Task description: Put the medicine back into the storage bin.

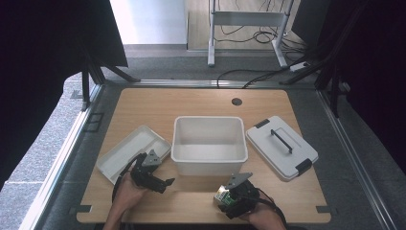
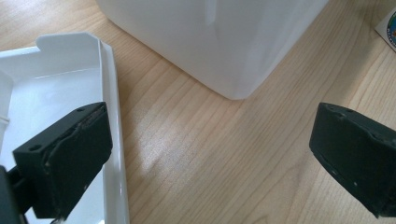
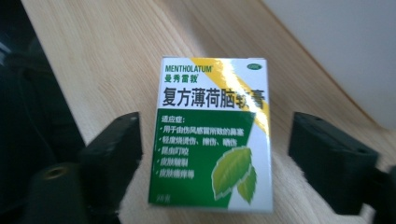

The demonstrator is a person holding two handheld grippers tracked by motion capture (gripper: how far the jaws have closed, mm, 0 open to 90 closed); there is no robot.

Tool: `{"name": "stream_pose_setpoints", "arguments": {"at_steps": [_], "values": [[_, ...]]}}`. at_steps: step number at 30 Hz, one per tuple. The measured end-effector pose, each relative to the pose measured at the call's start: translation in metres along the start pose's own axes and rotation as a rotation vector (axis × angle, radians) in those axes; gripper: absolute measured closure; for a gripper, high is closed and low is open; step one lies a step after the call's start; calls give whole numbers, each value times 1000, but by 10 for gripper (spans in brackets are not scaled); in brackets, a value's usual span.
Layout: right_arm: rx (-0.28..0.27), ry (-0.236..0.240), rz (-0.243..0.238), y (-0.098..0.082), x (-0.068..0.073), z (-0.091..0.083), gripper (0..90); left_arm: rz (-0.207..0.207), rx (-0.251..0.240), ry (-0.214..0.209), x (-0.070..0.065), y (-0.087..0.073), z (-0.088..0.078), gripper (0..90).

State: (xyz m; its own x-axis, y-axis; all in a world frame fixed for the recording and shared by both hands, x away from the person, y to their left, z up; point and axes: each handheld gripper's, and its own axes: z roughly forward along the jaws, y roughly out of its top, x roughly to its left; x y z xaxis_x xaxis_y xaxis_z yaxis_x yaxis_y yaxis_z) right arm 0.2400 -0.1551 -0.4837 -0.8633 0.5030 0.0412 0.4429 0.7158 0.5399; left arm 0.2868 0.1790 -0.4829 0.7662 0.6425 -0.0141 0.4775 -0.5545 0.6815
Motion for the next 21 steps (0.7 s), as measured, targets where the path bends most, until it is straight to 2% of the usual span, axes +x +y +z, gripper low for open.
{"name": "stream_pose_setpoints", "arguments": {"at_steps": [4, 5, 12, 21], "values": [[16, 14, -24, 1, 0, 4, 425, -3, 4, 6, 1, -1, 0, 0], [16, 13, -27, 1, 1, 4, 438, -3, 4, 5, 2, -1, 0, 0], [21, 15, -50, 6, 2, -4, 446, 1, 3, 5, 2, -1, -1, 0], [11, 53, -88, 22, 2, -27, 446, -2, 1, 2, 2, -1, -1, 0]]}}
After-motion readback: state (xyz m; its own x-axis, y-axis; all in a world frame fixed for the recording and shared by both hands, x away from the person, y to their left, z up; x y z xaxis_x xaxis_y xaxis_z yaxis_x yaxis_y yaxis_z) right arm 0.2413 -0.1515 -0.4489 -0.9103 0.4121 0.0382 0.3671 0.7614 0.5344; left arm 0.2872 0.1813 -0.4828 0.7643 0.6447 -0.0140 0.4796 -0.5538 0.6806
